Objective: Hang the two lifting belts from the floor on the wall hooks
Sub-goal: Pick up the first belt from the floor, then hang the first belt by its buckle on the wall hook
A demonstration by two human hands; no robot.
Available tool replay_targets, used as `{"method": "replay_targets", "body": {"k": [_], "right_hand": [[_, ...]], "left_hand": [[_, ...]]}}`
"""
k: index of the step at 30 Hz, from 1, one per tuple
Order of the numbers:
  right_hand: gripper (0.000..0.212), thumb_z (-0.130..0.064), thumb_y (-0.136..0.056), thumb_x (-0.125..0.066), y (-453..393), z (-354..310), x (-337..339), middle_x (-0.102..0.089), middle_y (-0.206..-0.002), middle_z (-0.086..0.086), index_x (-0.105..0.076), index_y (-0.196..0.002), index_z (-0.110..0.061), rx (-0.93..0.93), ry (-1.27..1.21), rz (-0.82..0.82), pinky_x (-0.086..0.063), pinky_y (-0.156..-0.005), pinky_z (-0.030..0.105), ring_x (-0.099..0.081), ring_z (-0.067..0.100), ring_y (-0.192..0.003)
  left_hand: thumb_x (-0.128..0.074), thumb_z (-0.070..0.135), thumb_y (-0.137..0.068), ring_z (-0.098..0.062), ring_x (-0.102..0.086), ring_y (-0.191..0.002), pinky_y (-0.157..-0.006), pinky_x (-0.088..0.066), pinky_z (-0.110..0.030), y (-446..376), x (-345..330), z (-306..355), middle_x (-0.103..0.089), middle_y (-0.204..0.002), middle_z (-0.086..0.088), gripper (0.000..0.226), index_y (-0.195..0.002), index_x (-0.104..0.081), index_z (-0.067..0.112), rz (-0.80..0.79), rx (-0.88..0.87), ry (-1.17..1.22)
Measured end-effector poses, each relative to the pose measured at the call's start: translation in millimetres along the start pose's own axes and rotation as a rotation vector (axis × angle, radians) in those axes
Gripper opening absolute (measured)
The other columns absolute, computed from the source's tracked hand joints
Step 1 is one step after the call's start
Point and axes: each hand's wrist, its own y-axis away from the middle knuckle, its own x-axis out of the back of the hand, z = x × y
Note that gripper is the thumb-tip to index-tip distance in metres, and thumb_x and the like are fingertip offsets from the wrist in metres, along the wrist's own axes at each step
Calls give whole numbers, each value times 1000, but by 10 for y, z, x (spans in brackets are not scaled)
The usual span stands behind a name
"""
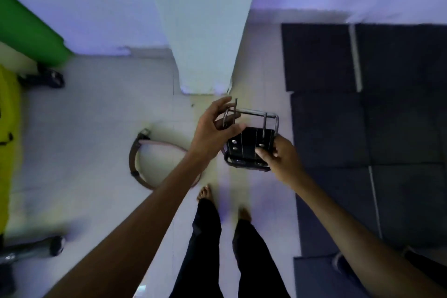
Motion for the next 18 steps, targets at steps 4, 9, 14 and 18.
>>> {"method": "replay_targets", "body": {"k": [4,9,14,18], "right_hand": [[24,-22,-88,-60,369,-641,567,-67,-94,-3,-62,-111,-16,149,-76,17,-52,-75,30,-67,17,-89],[26,-8,-87,-64,899,-1472,1139,-71,-89,-12,-57,-102,-29,419,-255,102,-52,-74,12,-69,-3,-86],[29,1,-89,-67,1407,-2295,1572,-75,-97,5,-60,-111,-15,600,-429,94,-58,-73,22,-75,13,-89],[28,1,-88,-66,1810,-2898,1789,-77,-94,-2,-65,-107,-19,723,-481,116,-57,-74,18,-74,12,-91]], "left_hand": [[-78,-3,-80,-9,-67,-112,-95,-53,-25,542,-255,825,-63,-135,2,72,-142,-49,18,111,-275,-128],[-77,-3,-82,-17,-57,-134,-111,-49,-39,1271,-485,1719,-53,-150,2,83,-151,-38,23,250,-532,-146],[-71,-14,-82,8,-68,-100,-86,-55,-13,2002,-514,2643,-68,-122,5,85,-154,-31,6,296,-643,17],[-71,-16,-80,4,-72,-97,-82,-57,-16,2536,-403,3226,-73,-108,6,78,-149,-42,4,286,-785,23]]}}
